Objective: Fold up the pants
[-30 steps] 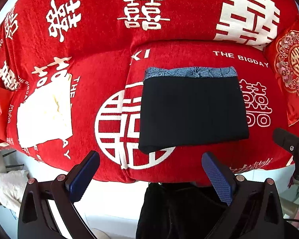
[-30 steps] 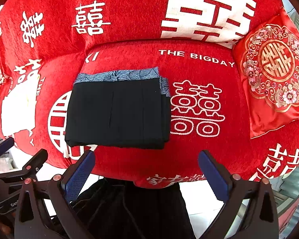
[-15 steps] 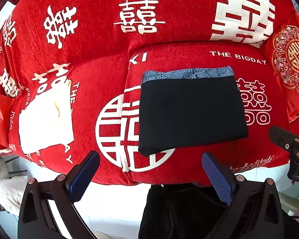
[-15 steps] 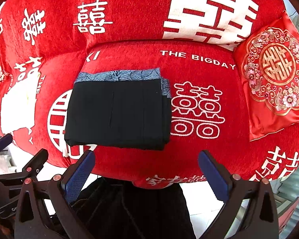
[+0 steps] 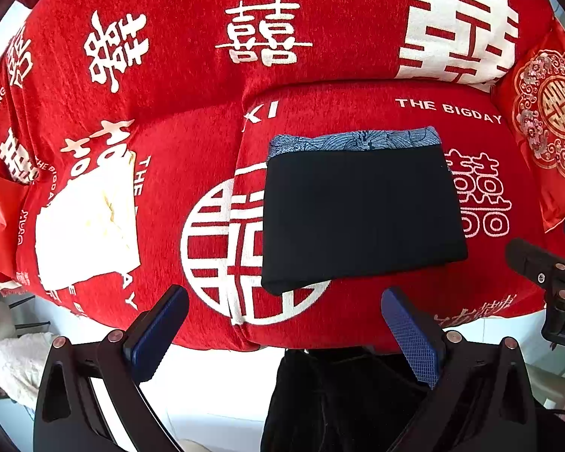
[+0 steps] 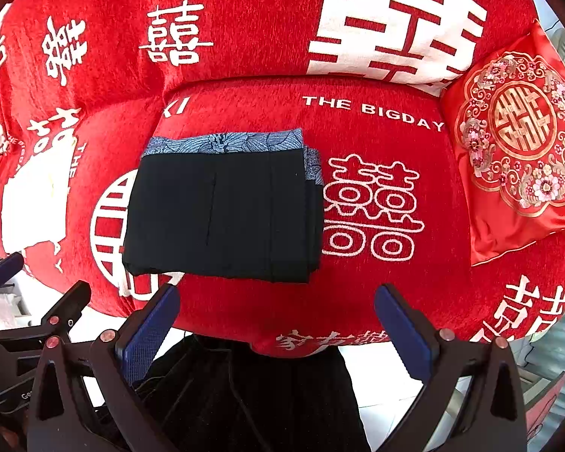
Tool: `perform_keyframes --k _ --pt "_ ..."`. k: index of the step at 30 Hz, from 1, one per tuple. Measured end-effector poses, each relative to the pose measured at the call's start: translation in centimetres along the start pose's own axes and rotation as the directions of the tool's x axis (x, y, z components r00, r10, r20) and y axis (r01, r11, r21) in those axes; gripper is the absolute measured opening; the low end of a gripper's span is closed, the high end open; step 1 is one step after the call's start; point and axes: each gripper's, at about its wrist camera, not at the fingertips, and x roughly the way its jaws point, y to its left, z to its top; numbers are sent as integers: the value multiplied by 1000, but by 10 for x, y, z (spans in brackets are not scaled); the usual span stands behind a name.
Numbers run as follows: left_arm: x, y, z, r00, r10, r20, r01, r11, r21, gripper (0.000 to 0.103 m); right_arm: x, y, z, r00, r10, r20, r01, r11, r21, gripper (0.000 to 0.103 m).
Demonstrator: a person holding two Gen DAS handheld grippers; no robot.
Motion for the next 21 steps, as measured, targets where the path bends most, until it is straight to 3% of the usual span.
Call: perform_keyframes --k 21 --pt "-1 -4 2 1000 -9 2 9 1000 7 103 -2 4 -1 1000 -7 1 7 1000 -4 103"
